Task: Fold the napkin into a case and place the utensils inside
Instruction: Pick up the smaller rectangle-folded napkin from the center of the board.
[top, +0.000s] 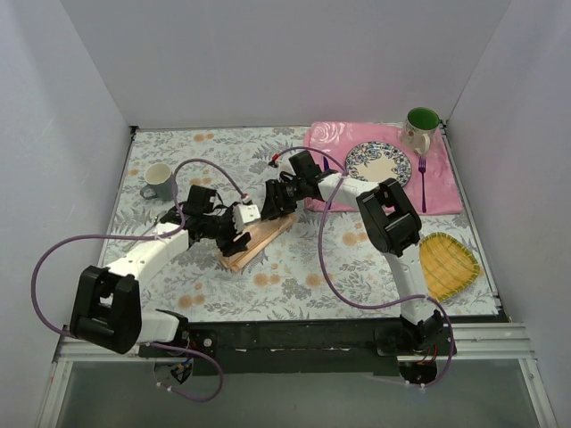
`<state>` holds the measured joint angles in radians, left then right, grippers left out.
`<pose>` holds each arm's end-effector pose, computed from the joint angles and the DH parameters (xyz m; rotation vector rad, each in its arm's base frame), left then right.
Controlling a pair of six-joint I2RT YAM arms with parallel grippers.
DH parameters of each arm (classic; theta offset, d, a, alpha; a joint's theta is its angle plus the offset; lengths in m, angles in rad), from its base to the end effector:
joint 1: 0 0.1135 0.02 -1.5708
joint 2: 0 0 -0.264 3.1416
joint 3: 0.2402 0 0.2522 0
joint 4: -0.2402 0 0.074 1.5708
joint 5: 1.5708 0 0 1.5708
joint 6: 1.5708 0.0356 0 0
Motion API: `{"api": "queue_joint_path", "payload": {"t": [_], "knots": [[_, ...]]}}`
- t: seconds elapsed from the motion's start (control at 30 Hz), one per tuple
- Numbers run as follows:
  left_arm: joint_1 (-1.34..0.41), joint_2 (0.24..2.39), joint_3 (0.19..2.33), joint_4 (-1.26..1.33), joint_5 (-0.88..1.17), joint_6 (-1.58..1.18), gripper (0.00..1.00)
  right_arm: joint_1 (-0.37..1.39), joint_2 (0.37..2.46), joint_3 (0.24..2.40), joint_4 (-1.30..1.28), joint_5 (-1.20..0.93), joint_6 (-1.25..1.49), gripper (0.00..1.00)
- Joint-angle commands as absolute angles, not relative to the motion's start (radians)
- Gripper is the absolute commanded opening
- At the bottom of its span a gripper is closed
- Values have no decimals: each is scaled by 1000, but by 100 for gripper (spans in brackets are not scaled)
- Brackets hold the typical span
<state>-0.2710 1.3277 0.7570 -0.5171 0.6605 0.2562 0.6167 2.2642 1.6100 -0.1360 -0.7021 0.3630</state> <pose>0.2277 -0.0859 0.1975 0.8672 2.3918 -0.8737 0.3871 0.3026 0.1432 -0.6825 2.4063 1.2780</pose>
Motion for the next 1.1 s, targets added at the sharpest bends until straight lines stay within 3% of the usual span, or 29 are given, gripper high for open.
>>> {"api": "queue_joint_path", "payload": {"t": [0.0,0.2,0.9,1.07], "knots": [[-423,1299,807,-353,408,-162,59,615,2261,1583,-158,-637,330,58],[-575,1370,798,-292,171,-316,54,615,2232,1540,-144,-606,356,57],[-684,1482,681,-101,38,-304,36,612,2174,1459,-146,-587,405,52],[-699,1512,670,-89,18,-279,17,612,2161,1451,-144,-594,400,52]]}}
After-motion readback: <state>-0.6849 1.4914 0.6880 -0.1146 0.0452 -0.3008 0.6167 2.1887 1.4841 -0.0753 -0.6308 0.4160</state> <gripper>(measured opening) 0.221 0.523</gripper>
